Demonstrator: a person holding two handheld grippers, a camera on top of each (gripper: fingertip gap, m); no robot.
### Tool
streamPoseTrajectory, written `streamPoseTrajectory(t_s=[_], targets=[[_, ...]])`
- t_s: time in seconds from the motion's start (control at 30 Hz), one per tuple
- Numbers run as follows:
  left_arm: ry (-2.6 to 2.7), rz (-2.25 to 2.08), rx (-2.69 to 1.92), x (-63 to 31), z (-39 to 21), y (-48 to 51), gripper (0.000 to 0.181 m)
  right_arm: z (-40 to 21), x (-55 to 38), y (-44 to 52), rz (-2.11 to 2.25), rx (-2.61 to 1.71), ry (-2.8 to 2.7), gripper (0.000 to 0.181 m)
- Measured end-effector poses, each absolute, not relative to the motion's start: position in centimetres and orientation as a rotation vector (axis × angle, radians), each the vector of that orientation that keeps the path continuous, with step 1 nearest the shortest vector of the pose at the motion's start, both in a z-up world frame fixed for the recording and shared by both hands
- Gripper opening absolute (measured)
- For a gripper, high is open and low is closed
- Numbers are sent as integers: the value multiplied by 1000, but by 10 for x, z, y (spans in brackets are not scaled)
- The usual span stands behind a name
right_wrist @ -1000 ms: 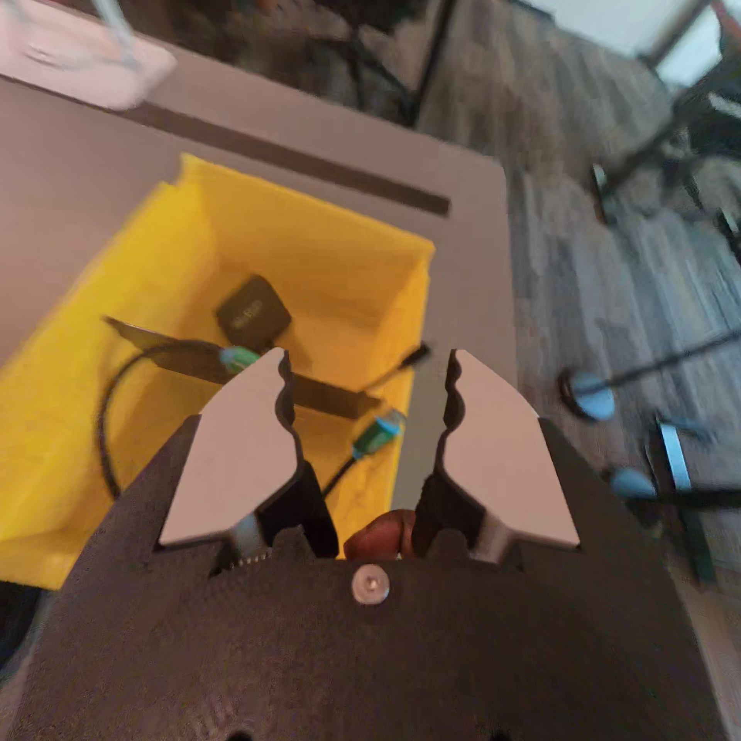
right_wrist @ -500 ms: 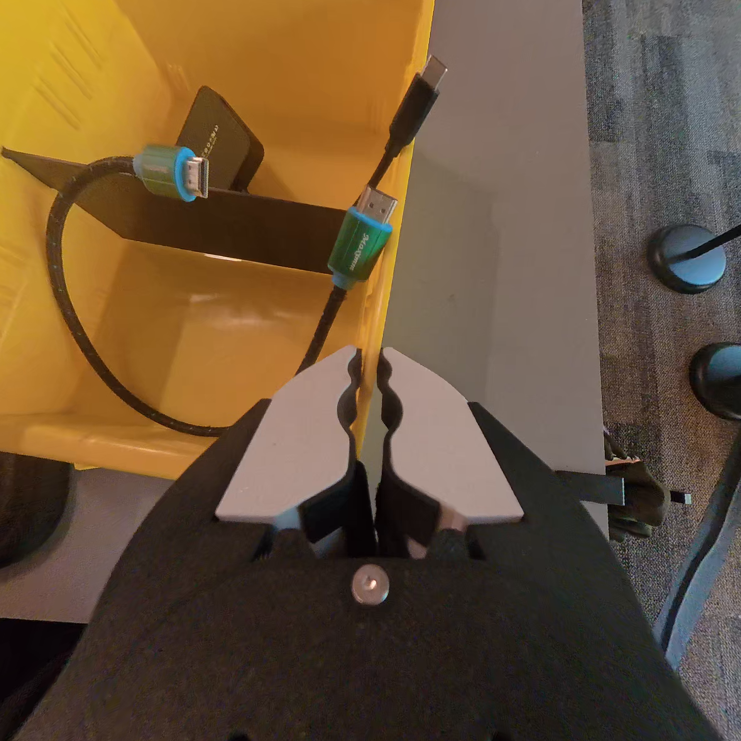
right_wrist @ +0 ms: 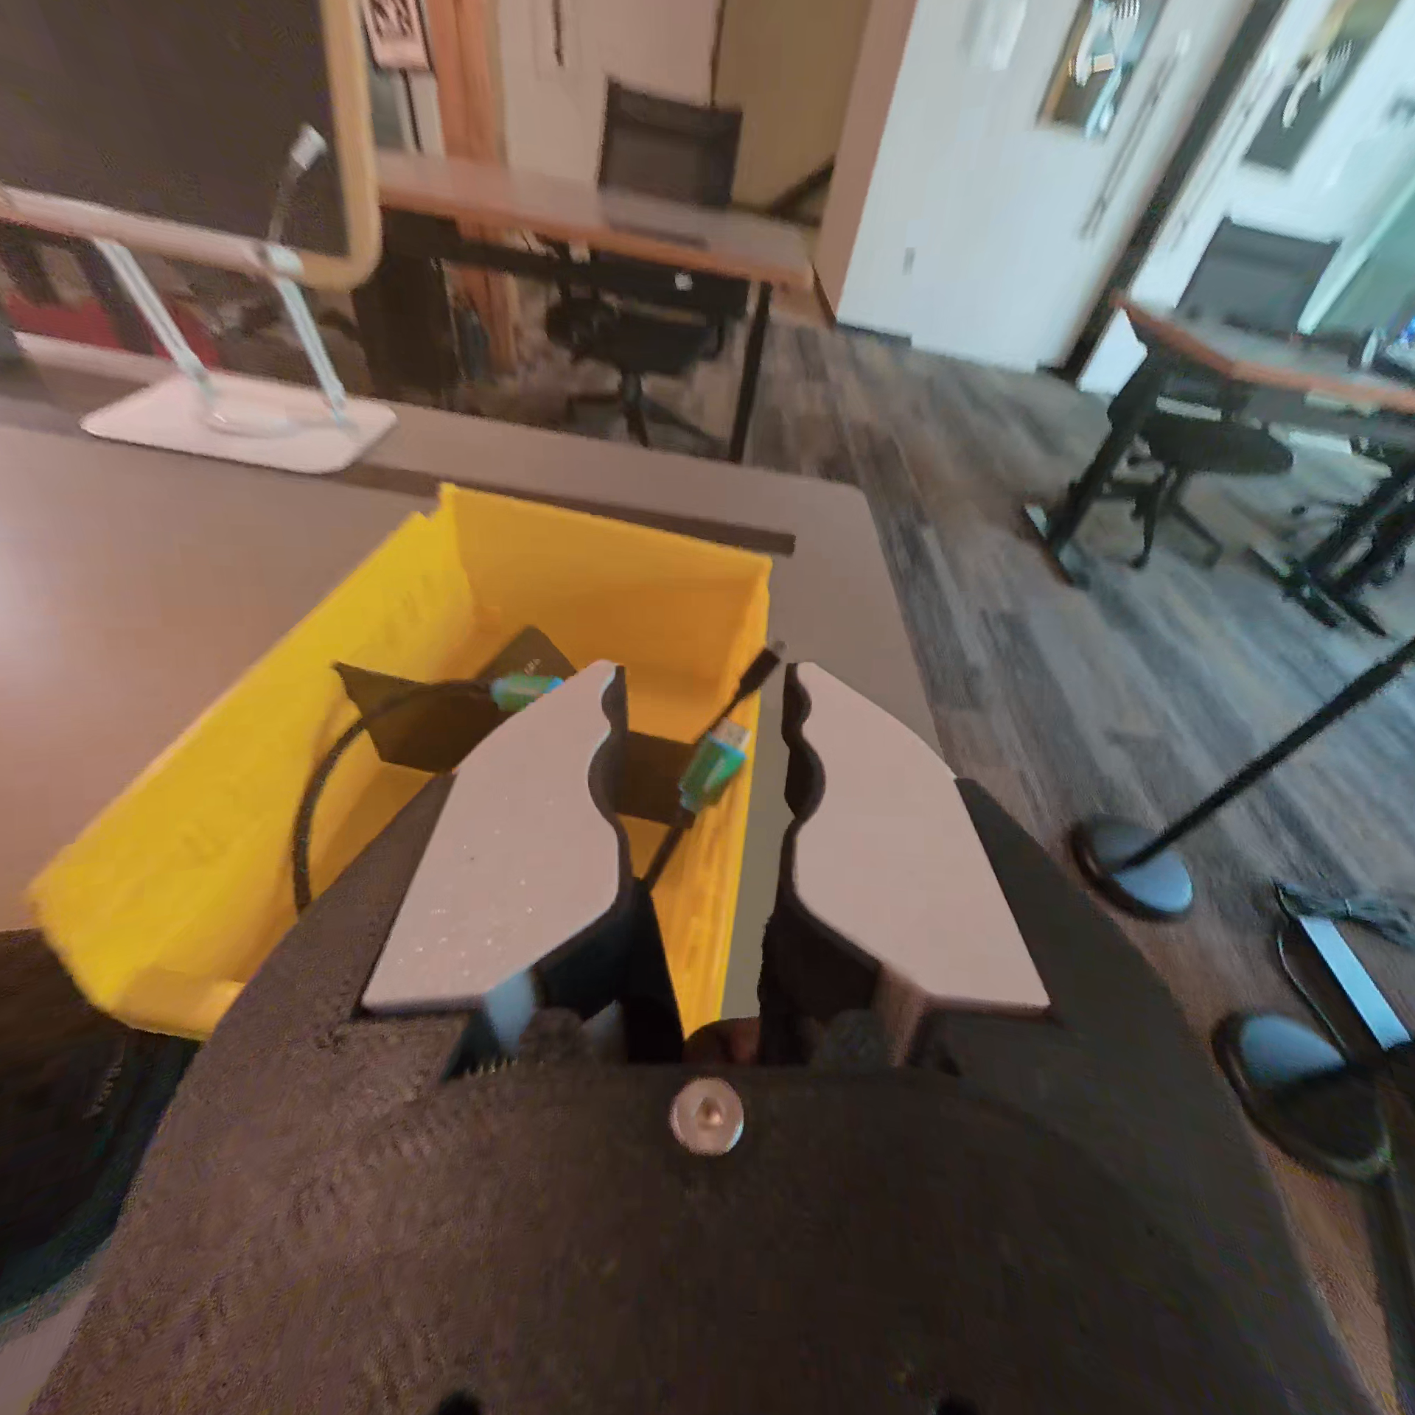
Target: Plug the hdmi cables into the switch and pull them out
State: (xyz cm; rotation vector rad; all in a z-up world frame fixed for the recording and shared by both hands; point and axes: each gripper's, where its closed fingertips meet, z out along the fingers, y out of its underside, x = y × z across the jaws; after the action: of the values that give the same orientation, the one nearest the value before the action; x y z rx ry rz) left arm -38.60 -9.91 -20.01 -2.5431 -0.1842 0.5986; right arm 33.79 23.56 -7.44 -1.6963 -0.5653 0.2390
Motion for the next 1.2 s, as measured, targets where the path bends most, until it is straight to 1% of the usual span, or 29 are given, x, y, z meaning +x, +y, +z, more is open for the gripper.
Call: streamPoseTrajectory(t_s=[0.17, 0.33, 0.47, 0.57, 0.6, 0.63, 0.7, 0.77, 0.87, 0.97, 1.2], targets=[[-340, 668, -2631, -420, -222, -104, 68, -51, 329, 221, 264, -1579, -580, 36], [-336, 823, -2550, -431, -205, -90, 58, -45, 326, 217, 253, -1550, -589, 36], [-345, 783, -2636, -429, -221, -87, 58, -41, 323, 214, 262, -1532, -596, 36], [-407, 839, -2713, -443, -236, -96, 59, -41, 322, 212, 256, -1527, -605, 36], [-394, 877, -2698, -446, -236, -94, 55, -41, 322, 212, 247, -1527, -605, 36], [-387, 899, -2698, -449, -238, -93, 54, -40, 323, 212, 238, -1526, -605, 36], [-364, 944, -2702, -454, -242, -94, 34, -39, 322, 212, 236, -1514, -606, 36], [-343, 936, -2671, -455, -242, -92, 33, -37, 320, 211, 241, -1504, -608, 36], [-321, 966, -2531, -450, -220, -91, 31, -35, 318, 210, 236, -1492, -613, 35], [-260, 992, -2374, -439, -186, -88, 24, -29, 309, 207, 251, -1457, -628, 32], [-156, 1069, -2069, -410, -108, -77, 24, -22, 279, 194, 282, -1388, -725, 31]])
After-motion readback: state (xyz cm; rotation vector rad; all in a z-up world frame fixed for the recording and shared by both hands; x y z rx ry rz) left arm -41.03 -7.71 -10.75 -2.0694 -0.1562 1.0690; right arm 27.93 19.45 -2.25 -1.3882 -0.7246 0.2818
